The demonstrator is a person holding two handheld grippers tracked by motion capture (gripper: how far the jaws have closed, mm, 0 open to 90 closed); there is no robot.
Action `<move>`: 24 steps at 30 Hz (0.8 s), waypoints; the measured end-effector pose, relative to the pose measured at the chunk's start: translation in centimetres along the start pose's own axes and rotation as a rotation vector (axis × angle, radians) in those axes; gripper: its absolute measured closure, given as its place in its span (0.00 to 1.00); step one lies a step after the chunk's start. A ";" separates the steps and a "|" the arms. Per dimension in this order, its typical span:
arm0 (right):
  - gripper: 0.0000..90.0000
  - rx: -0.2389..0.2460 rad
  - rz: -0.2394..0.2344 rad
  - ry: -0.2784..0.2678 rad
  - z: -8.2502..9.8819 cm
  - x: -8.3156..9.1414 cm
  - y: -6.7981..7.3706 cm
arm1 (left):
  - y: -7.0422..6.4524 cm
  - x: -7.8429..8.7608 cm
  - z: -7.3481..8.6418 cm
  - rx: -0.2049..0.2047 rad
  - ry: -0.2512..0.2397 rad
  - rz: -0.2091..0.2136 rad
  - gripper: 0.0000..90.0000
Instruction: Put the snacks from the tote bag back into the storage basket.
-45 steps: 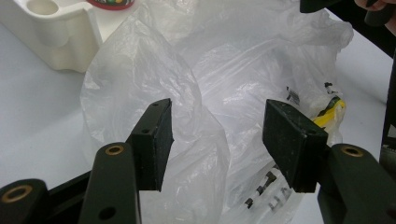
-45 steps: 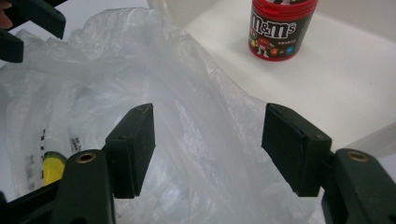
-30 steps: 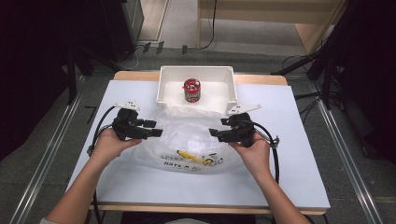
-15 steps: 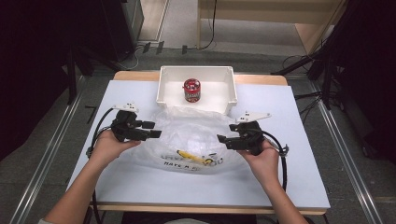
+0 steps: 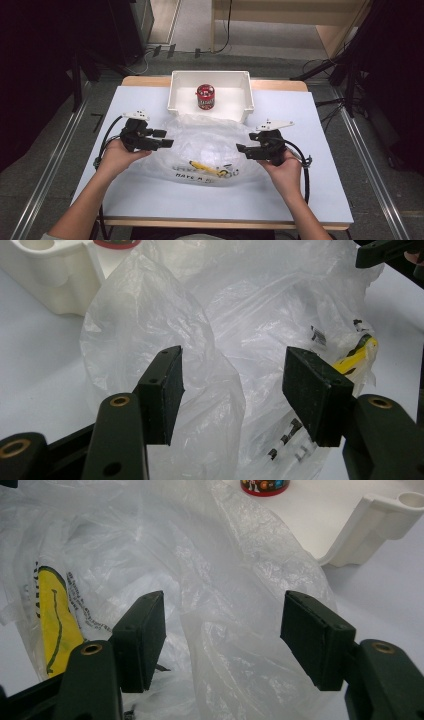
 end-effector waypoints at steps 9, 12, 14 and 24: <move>0.39 -0.006 -0.004 0.007 0.2 -0.3 0.0 | -0.2 0.1 0.0 -0.006 -0.004 0.000 0.47; 0.39 -0.008 -0.005 0.007 0.2 -0.3 0.0 | -0.2 0.0 0.0 -0.006 0.000 0.000 0.47; 0.39 -0.009 -0.008 0.008 0.2 -0.3 0.0 | -0.1 0.0 0.0 -0.007 0.003 0.000 0.47; 0.39 -0.008 -0.011 0.019 0.3 -0.5 0.2 | -0.2 0.0 0.0 -0.006 0.002 0.000 0.47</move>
Point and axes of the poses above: each handheld gripper's, and its own axes: x roughly backward along the jaws, z roughly out of its underside, y roughly to its left, the point moved 7 cm from there along -x, roughly forward along the jaws, and after that the axes turned 6 degrees about y, right-handed, at the moved point
